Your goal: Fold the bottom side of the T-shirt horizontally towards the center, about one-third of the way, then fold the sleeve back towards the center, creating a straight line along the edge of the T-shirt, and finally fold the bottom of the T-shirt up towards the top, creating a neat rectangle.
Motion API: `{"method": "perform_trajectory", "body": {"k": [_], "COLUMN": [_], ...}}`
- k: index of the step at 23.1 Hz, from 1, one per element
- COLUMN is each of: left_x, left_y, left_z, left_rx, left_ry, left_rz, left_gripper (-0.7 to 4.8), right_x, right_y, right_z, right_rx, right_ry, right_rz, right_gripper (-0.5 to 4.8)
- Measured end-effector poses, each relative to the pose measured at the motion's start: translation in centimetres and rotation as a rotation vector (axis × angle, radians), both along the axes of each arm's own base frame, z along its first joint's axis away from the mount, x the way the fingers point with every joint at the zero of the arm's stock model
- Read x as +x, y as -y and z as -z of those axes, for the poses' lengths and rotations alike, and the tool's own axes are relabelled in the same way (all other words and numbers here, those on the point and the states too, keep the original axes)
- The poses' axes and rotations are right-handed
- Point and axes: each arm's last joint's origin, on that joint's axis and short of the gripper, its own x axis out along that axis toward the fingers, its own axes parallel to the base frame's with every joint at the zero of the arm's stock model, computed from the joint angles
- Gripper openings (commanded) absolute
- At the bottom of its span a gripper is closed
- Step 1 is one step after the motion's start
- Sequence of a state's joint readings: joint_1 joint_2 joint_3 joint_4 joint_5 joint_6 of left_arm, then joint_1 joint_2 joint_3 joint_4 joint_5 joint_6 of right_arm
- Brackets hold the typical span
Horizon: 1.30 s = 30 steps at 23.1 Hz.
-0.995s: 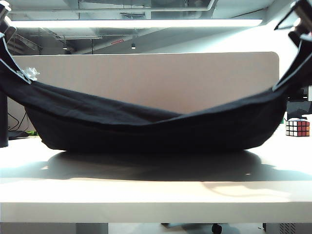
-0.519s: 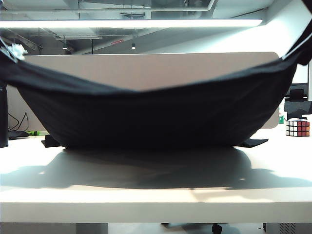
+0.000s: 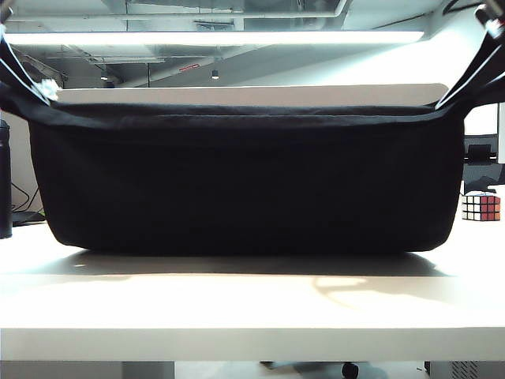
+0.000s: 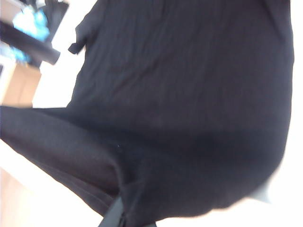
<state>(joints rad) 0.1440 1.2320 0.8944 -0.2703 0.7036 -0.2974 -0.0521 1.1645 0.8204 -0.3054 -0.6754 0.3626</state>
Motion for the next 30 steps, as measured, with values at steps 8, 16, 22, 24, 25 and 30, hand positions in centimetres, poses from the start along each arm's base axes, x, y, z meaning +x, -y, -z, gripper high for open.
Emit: {"method": "perform_trajectory", "body": {"k": [8, 16, 22, 24, 25, 30], "left_x": [4.5, 9.5, 13.3, 14.0, 14.3, 15.2], "left_y": [-0.6, -1.1, -0.6, 0.1, 0.5, 0.9], "left_z": [3.0, 6.5, 6.9, 7.7, 8.5, 10.1], "left_rx": [-0.086, -0.159, -0.149, -0.137, -0.133, -0.089], "left_ry": [0.024, -0.004, 0.006, -0.011, -0.032, -0.019], "left_rz": [-0.037, -0.081, -0.072, -0.077, -0.078, -0.142], "left_gripper": [-0.05, -0.05, -0.05, -0.05, -0.05, -0.05], "right_x": [6.6, 12.5, 14.6, 15.1, 15.3, 16.3], "right_y": [-1.5, -1.5, -1.4, -1.4, -1.3, -1.2], "right_z": [0.6, 1.0, 4.8, 5.8, 6.3, 7.6], "right_rx": [0.024, -0.012, -0.060, -0.077, -0.085, -0.111], "right_ry": [0.032, 0.059, 0.008, 0.008, 0.004, 0.039], "right_rz": [-0.051, -0.044, -0.004, 0.012, 0.021, 0.059], "right_gripper": [-0.09, -0.09, -0.09, -0.09, -0.09, -0.09]}}
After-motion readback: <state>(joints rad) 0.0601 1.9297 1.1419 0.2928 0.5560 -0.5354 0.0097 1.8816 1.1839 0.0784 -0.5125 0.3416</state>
